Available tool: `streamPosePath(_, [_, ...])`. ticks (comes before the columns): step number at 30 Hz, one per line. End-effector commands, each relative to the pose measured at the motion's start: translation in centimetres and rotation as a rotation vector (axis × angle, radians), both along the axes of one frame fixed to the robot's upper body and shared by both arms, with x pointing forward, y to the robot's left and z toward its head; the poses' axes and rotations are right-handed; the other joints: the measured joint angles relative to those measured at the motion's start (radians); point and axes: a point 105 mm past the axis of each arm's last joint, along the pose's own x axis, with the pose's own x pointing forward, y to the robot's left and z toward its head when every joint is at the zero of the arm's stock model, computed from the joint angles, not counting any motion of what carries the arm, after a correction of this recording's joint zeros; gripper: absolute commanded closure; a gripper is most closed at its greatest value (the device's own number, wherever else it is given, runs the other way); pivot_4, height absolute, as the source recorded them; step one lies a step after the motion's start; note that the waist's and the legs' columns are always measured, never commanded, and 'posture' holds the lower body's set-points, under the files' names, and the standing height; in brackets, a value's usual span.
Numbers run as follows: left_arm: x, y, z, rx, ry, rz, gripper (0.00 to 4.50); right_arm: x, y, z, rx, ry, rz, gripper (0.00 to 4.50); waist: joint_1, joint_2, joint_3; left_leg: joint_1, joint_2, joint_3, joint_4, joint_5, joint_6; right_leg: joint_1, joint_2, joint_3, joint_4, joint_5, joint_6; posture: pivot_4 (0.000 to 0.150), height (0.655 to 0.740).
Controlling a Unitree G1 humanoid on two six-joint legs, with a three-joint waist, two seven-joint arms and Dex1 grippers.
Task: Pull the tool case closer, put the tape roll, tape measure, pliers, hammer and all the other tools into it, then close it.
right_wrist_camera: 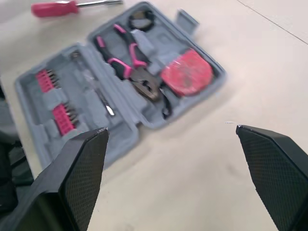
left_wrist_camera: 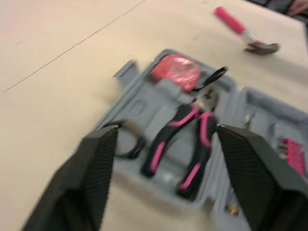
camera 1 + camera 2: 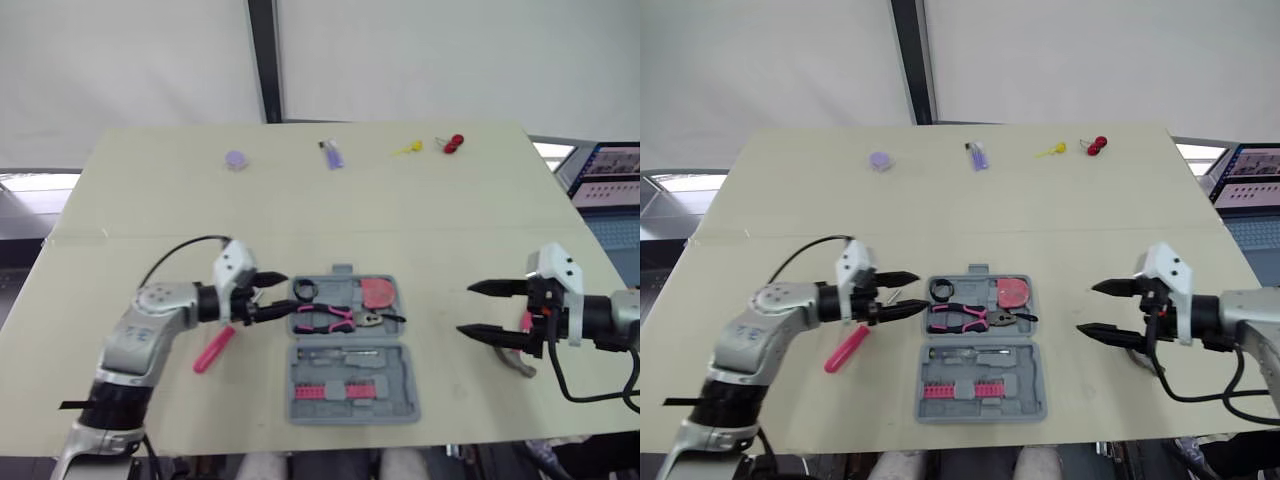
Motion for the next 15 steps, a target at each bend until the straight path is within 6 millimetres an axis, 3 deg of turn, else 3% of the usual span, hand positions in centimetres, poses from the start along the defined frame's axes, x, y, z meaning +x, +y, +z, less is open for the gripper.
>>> streamPosePath(1, [0.0,5.3,2.2,0.054,-0.085,0.194,0.03,0.5,-3.9,-0.3,-0.003,-0.044,-0.171,0.00,-0.002,0.000,0.000,0.000,0.000,0.000,0.000,0.000,0.000,0.000,0.000,0.000,0.000,0.000,0.000,0.150,0.7400])
streamPosePath(6, [-1.0,13.3,3.1,0.081,-0.132,0.542,0.03,1.2,-9.8,-1.1,0.039,-0.139,-0.483,0.00,-0.004,0.001,0.001,0.001,0.000,0.002,-0.002,0.000,0.000,0.000,0.000,0.001,-0.001,0.000,0.000,0.150,0.7400])
streamPosePath(11, [-3.3,20.4,2.4,0.138,-0.145,0.925,0.03,0.3,-15.4,-2.5,0.028,-0.244,-0.800,0.00,-0.009,0.001,0.001,0.004,0.000,0.004,-0.008,0.000,-0.001,-0.001,0.000,0.002,-0.003,0.000,0.000,0.150,0.7400])
streamPosePath(15, [-5.4,24.6,1.3,0.177,-0.166,1.173,0.03,-0.5,-18.7,-3.4,0.006,-0.336,-1.037,0.00,-0.011,0.001,0.001,0.005,0.000,0.005,-0.009,0.001,-0.001,-0.001,0.000,0.003,-0.003,0.000,0.000,0.150,0.7400])
